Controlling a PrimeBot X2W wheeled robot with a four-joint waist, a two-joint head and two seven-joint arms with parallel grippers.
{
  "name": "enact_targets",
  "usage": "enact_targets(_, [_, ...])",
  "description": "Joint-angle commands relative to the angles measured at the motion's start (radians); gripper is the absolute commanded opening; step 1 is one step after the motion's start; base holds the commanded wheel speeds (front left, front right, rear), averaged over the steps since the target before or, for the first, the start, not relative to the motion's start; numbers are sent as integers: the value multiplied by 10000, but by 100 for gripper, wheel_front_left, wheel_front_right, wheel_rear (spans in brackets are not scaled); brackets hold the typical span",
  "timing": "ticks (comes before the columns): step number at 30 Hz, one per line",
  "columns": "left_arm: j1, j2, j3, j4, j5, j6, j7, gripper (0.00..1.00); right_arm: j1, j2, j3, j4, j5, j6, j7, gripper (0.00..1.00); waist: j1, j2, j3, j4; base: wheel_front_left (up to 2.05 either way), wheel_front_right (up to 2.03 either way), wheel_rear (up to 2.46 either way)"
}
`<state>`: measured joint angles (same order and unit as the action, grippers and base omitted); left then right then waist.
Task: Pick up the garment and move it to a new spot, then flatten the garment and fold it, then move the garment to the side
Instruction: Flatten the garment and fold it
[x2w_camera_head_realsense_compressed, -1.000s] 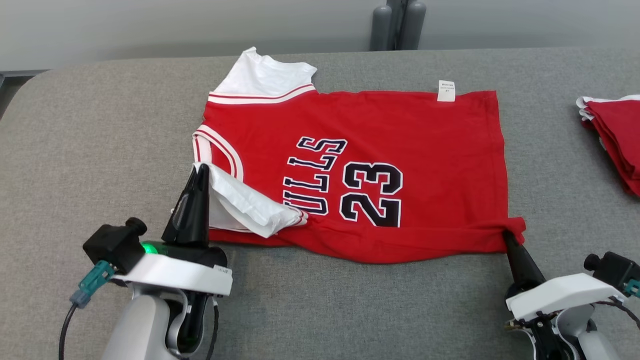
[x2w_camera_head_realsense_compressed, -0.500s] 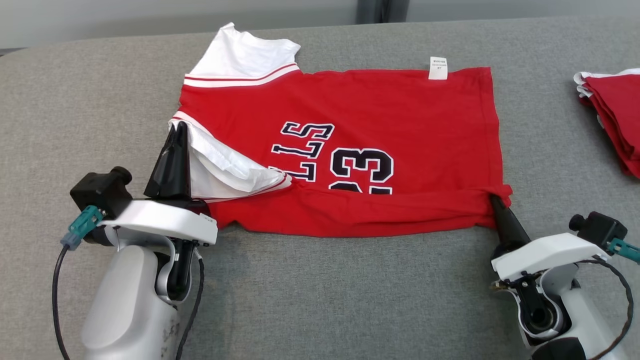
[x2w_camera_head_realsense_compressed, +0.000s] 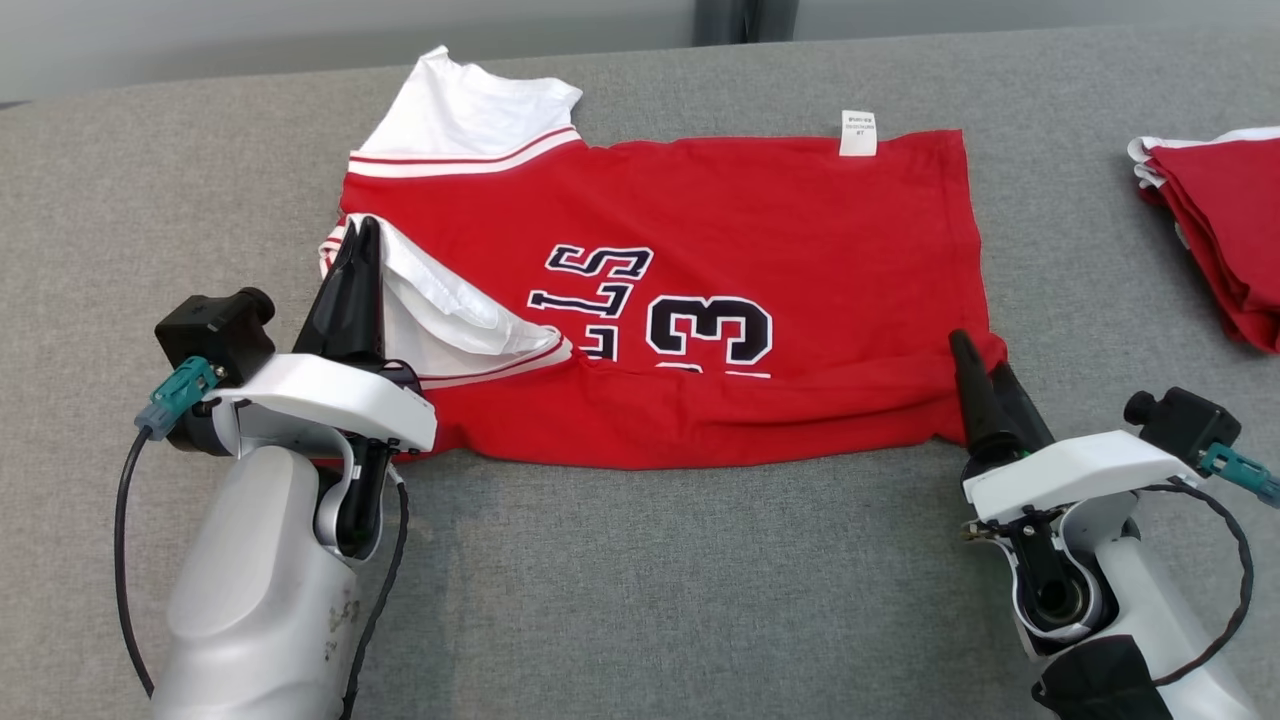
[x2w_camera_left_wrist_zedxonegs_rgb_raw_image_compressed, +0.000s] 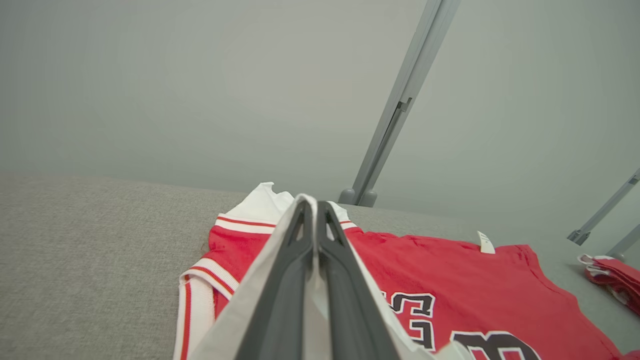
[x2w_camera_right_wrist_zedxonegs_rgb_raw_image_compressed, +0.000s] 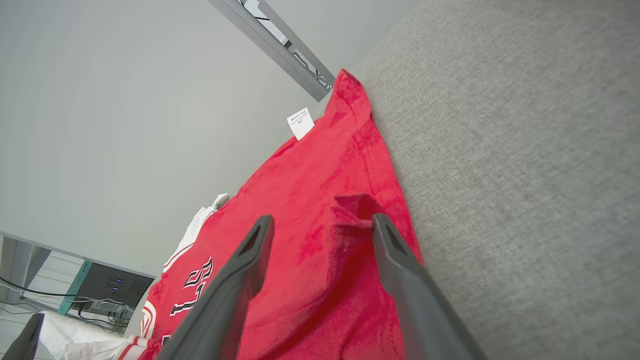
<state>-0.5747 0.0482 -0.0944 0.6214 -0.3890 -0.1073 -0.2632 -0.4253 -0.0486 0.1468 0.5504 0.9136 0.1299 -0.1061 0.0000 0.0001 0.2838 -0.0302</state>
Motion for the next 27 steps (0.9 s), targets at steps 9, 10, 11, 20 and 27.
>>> enact_targets(9, [708, 49, 83, -831, -211, -196, -11, 100, 481, -369, -149, -990, -447, 13, -731, 100, 0, -1, -474, 130, 0, 0, 0])
enact_targets(10, [892, 50, 134, -973, -254, -209, -11, 100, 592, -432, -193, -1102, -589, 13, -746, 100, 0, -1, -545, 151, 0, 0, 0])
enact_targets(11, [1087, 47, 152, -1109, -245, -223, -11, 100, 716, -497, -244, -1212, -773, 13, -779, 100, 0, -1, -611, 178, 0, 0, 0])
enact_targets(20, [2804, 68, 439, -1506, -24, -225, -11, 100, 1995, -621, -975, -2256, -2992, 13, -461, 100, 0, -1, -1096, 426, 0, 0, 0])
enact_targets(27, [3136, 266, 380, -87, -190, -65, 687, 100, 2776, -287, -1448, -3072, -4310, 13, 166, 100, 0, -1, -1231, 499, 0, 0, 0])
